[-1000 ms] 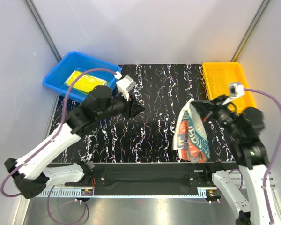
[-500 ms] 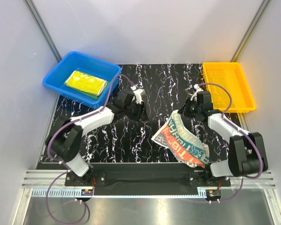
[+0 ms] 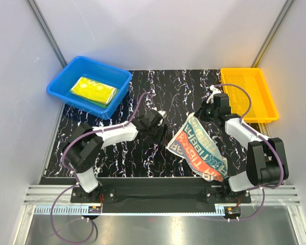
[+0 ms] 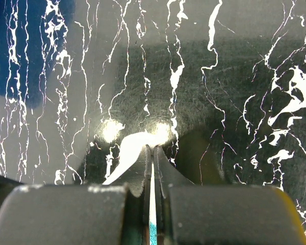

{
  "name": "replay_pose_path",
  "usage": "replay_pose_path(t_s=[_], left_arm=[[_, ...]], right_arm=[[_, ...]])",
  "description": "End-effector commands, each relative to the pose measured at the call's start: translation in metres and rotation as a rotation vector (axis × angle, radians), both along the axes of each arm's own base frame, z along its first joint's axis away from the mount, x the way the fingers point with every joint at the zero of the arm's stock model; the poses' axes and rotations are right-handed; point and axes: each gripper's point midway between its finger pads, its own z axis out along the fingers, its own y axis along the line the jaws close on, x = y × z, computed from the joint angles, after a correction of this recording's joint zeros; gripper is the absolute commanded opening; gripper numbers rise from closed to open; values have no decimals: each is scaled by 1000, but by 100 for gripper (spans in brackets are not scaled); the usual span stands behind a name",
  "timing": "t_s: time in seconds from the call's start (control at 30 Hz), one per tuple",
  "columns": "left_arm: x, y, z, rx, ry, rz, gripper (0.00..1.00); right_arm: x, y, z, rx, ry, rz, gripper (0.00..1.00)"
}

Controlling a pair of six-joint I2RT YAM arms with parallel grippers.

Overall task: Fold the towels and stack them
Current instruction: Flatten out the crumpled towel

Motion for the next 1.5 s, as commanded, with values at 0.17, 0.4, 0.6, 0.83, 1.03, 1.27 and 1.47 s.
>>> replay_pose_path(t_s=[0.17, 0.4, 0.6, 0.83, 1.03, 1.27, 1.47], left_arm=[[-2, -14, -7, -9, -27, 80, 61], [-13, -21, -28, -17, 12, 45, 60], [-25, -29, -35, -1, 43, 0, 59], [-42, -24, -43, 45, 93, 13, 54], [-46, -23, -48, 70, 106, 23, 49], [-43, -20, -54, 105, 102, 45, 26], [-32, -21, -56, 128, 88, 66, 5]], right_arm=[[15, -2, 13, -11, -83, -9, 0], [8, -2, 10, -7, -84, -3, 0], [9, 0, 14, -3, -94, 4, 0], [6, -1, 15, 0, -97, 3, 0], [5, -2, 15, -1, -95, 0, 0], [3, -1, 19, 5, -99, -2, 0], [0, 2, 15, 27, -87, 4, 0]])
